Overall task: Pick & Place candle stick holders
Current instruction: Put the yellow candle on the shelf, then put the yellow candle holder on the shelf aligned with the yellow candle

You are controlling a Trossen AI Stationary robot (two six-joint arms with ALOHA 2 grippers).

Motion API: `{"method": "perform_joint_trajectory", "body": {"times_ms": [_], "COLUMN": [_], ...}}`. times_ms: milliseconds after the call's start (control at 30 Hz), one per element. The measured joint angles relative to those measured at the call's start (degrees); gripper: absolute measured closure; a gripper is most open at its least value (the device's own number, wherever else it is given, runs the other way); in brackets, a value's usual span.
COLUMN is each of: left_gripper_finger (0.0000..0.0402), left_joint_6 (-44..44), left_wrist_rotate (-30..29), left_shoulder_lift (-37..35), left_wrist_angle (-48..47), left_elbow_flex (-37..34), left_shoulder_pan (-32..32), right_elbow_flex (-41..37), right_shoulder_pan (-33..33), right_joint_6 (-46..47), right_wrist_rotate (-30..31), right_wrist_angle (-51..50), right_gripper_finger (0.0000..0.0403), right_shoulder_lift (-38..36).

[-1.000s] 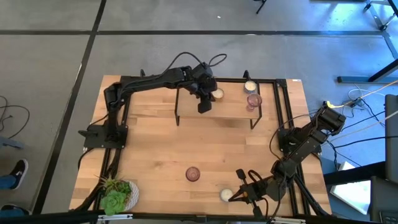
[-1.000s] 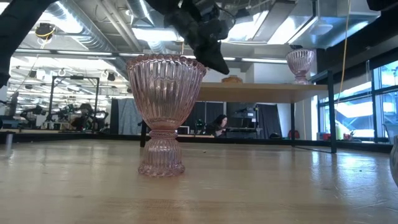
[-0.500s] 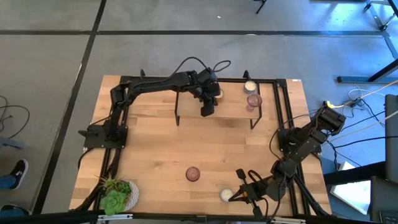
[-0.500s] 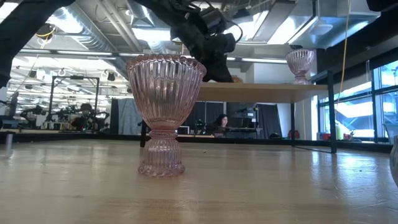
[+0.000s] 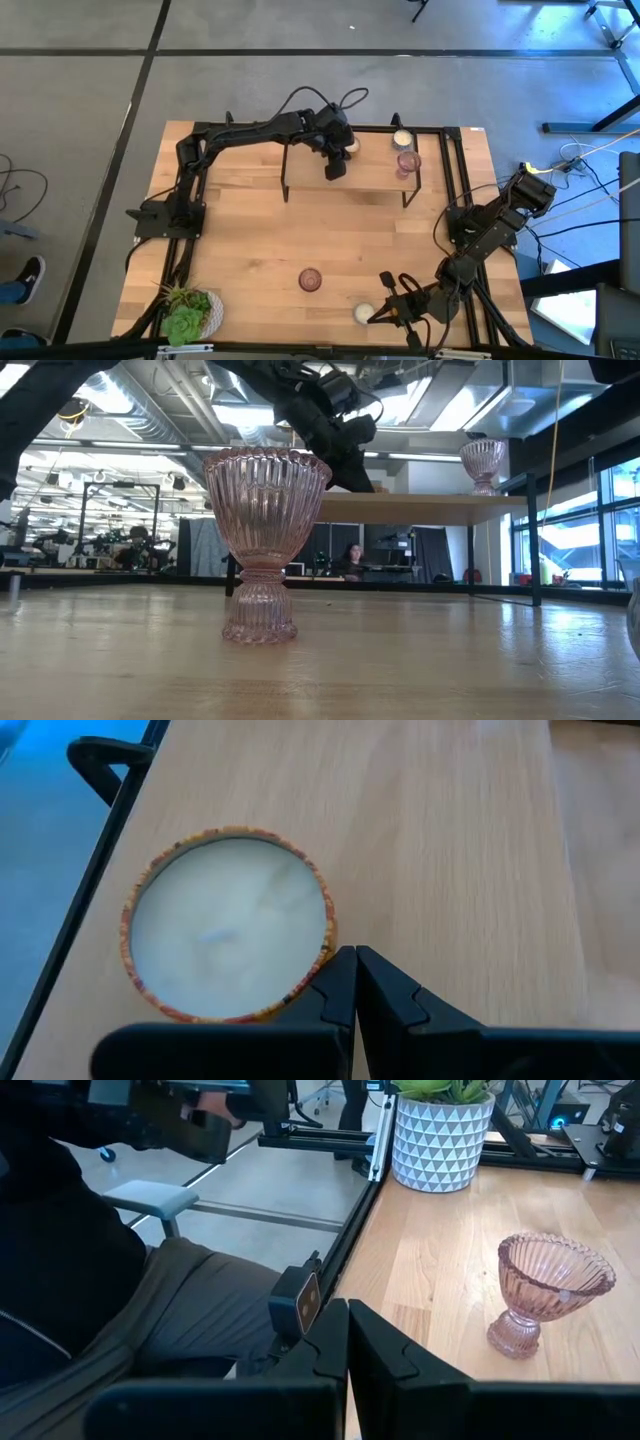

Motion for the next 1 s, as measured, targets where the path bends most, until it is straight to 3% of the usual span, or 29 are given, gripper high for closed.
{"method": "perform_joint_trajectory", "body": {"times_ms": [467, 733, 1000], "left_gripper_finger": [0.0399, 0.0399, 0.0398], "left_joint_6": [-1.23, -1.11, -4.87], "left_wrist_rotate": [-0.39, -0.47, -10.83], "left_shoulder_lift": [-3.48, -12.52, -18.32], "left_wrist_angle": [-4.85, -10.88, -17.31], "left_elbow_flex": [0.00, 0.02, 0.00], "left_shoulder_pan": [-1.47, -11.58, -26.20], "right_elbow_flex": [0.00, 0.00, 0.13], "right_shoulder_pan": [0.00, 0.03, 0.52], "right_joint_6": [0.18, -1.46, -6.50], "right_wrist_rotate": [0.02, 0.15, 0.09], "right_wrist_angle": [0.09, 3.72, 8.95], "right_gripper_finger": [0.0398, 0.0398, 0.0398], "right_shoulder_lift": [0.00, 0.00, 0.00]}}
